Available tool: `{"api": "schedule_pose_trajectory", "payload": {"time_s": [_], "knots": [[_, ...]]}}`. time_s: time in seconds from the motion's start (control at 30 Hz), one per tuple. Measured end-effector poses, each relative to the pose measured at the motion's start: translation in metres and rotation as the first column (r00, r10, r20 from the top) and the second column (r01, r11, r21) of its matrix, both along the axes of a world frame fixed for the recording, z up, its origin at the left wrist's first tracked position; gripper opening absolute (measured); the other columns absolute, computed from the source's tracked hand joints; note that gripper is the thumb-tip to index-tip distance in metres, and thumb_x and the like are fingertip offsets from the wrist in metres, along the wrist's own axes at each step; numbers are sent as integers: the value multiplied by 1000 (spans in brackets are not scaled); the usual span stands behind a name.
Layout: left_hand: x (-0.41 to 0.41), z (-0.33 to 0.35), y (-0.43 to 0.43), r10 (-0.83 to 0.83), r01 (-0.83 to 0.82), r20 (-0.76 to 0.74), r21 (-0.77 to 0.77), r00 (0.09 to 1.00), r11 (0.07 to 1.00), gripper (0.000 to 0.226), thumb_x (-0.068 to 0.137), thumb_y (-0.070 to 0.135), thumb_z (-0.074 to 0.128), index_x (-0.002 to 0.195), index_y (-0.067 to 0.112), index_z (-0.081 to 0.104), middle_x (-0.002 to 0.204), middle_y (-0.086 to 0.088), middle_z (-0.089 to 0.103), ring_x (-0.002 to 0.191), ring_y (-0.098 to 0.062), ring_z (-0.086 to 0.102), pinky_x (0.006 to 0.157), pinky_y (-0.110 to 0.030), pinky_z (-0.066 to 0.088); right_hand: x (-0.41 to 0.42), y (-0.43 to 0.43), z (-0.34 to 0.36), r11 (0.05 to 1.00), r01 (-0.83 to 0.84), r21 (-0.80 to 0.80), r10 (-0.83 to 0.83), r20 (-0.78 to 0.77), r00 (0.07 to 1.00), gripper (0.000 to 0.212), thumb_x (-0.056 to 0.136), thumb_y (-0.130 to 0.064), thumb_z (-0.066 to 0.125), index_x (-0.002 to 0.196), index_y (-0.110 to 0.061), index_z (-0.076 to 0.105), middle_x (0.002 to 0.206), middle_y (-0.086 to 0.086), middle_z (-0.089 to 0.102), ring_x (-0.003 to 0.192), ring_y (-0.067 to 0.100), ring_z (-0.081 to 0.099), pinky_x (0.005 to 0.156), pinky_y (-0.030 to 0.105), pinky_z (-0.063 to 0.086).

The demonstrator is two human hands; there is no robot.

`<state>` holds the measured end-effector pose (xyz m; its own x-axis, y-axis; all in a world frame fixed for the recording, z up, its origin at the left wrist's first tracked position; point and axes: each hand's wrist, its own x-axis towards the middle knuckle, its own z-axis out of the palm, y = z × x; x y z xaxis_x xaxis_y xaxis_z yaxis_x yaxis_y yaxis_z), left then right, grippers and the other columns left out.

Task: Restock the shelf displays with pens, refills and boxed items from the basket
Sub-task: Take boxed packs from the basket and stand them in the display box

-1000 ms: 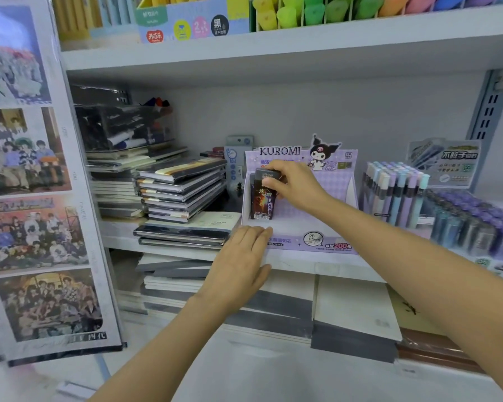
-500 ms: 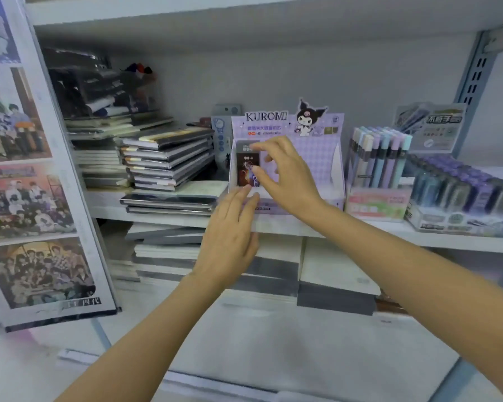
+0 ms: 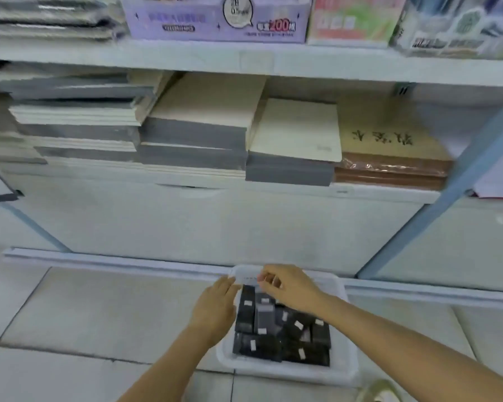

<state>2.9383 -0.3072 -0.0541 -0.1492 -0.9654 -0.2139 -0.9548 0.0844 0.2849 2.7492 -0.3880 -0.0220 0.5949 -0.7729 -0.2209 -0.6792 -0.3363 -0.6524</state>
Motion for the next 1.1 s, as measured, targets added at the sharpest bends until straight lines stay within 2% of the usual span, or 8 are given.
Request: {"api": "schedule_pose_trajectory", "payload": {"time_s": [0.1, 0.3, 0.43, 0.67, 0.8, 0.87, 0.97, 1.1], "knots": [[2, -38, 22, -4, -16, 88, 219, 996, 976, 59, 105, 30, 32, 156, 15, 5, 164, -1, -4, 151, -17, -1, 121, -30, 7, -18, 15, -60, 974, 0, 224, 36, -156, 987, 36, 92, -36, 61, 124, -24, 52, 118, -6, 58, 95, 3, 55, 89, 24, 48], [3, -72, 42, 34, -53, 117, 165, 993, 985, 59, 105, 34, 29, 155, 19, 0, 161, 3, -19, 149, -15, -13, 121, -29, -2, -16, 53, -129, 930, 135, 341, -4, -359, 934, 52, 85, -41, 69, 125, -17, 45, 123, 2, 53, 108, 16, 52, 91, 29, 47], [3, -79, 42, 72, -73, 17, 81, 997, 994, 56, 104, 30, 36, 155, 17, 15, 162, 3, -9, 150, -17, -4, 120, -29, 0, -16, 53, -138, 961, 117, 249, -35, -311, 950, 40, 83, -31, 73, 117, -21, 53, 119, -2, 54, 108, 13, 50, 92, 25, 44], [4, -79, 41, 83, -83, -6, 57, 997, 995, 52, 104, 32, 35, 153, 21, 21, 163, 5, -4, 150, -14, -2, 121, -27, 6, -21, 39, -132, 936, -85, 341, 200, -320, 926, 24, 90, -31, 65, 99, -9, 66, 101, 5, 59, 86, 15, 55, 70, 25, 40], [-2, -70, 36, 232, -261, -233, -104, 945, 960, 37, 97, 16, 55, 133, 10, 54, 142, -10, 48, 130, -26, 45, 107, -34, 38, -36, 16, -110, 891, 92, 444, -43, -120, 992, 16, 93, -29, 60, 101, -16, 64, 101, -1, 60, 92, 15, 60, 78, 22, 46], [-9, -62, 31, 395, -450, -460, -11, 795, 893, 28, 97, 25, 56, 122, 13, 60, 122, -2, 59, 112, -18, 55, 91, -23, 44, -39, 7, -95, 819, 147, 555, -190, 20, 982, 16, 95, -27, 59, 107, -18, 64, 102, -1, 66, 92, 13, 64, 79, 21, 48], [-28, -45, 17, 619, -382, -742, 510, 260, 771, 44, 90, 52, 51, 115, 19, 65, 107, 1, 70, 99, -10, 65, 76, -13, 50, -30, 5, -81, 731, 94, 676, -277, 167, 946, 18, 95, -25, 60, 109, -19, 66, 101, -2, 71, 95, 13, 68, 83, 26, 54], [-35, -47, 6, 606, -270, -751, 660, -262, 701, 40, 89, 32, 56, 124, 13, 58, 114, -11, 71, 109, -29, 66, 91, -44, 55, -13, 12, -84, 669, -35, 743, -162, 192, 968, 32, 92, -33, 64, 120, -19, 64, 109, -3, 71, 101, 14, 67, 86, 25, 54]]}}
